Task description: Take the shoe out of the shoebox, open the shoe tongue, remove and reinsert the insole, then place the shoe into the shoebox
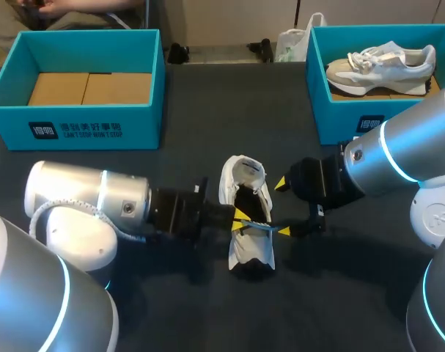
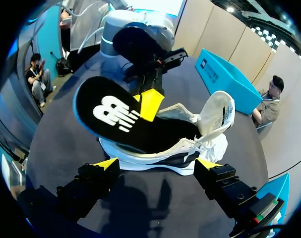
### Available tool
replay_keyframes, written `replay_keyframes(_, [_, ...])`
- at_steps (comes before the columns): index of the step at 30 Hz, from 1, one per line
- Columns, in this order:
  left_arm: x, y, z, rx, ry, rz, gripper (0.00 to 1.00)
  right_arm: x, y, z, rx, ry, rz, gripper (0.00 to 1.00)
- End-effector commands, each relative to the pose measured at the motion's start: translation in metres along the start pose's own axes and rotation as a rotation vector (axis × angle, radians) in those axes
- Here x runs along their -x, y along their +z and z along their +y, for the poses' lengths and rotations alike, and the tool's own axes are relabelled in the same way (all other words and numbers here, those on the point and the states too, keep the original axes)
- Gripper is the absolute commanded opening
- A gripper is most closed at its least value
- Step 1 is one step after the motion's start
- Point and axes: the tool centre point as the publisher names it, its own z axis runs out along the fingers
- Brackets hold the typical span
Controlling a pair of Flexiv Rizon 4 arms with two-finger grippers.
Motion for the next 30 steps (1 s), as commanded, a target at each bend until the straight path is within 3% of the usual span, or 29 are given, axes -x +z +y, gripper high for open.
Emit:
replay_keyframes(1, [-0.002,0.002,0.001,0.005,0.010,-0.028,0.00,-0.001,0.000,0.000,-0.001,-0.001,-0.002,1.00])
replay_keyframes(16, [0.003,0.005,0.030,0.060,0.046,-0.048,0.00,-0.001,0.000,0.000,-0.001,-0.001,-0.002,1.00])
replay_keyframes(21, [0.001,0.004,0.027,0.050,0.028,-0.054,0.00,-0.001,0.000,0.000,-0.001,-0.001,-0.002,1.00])
replay_keyframes(23, [0.002,0.001,0.024,0.039,0.022,-0.062,0.23,-0.001,0.000,0.000,-0.001,-0.001,-0.002,1.00])
replay_keyframes(24, [0.003,0.000,0.022,0.034,0.022,-0.066,0.27,-0.001,0.000,0.000,-0.001,-0.001,-0.002,1.00])
replay_keyframes(30, [0.010,-0.007,0.007,0.002,0.026,-0.086,0.24,-0.001,0.000,0.000,-0.001,-0.001,-0.002,1.00])
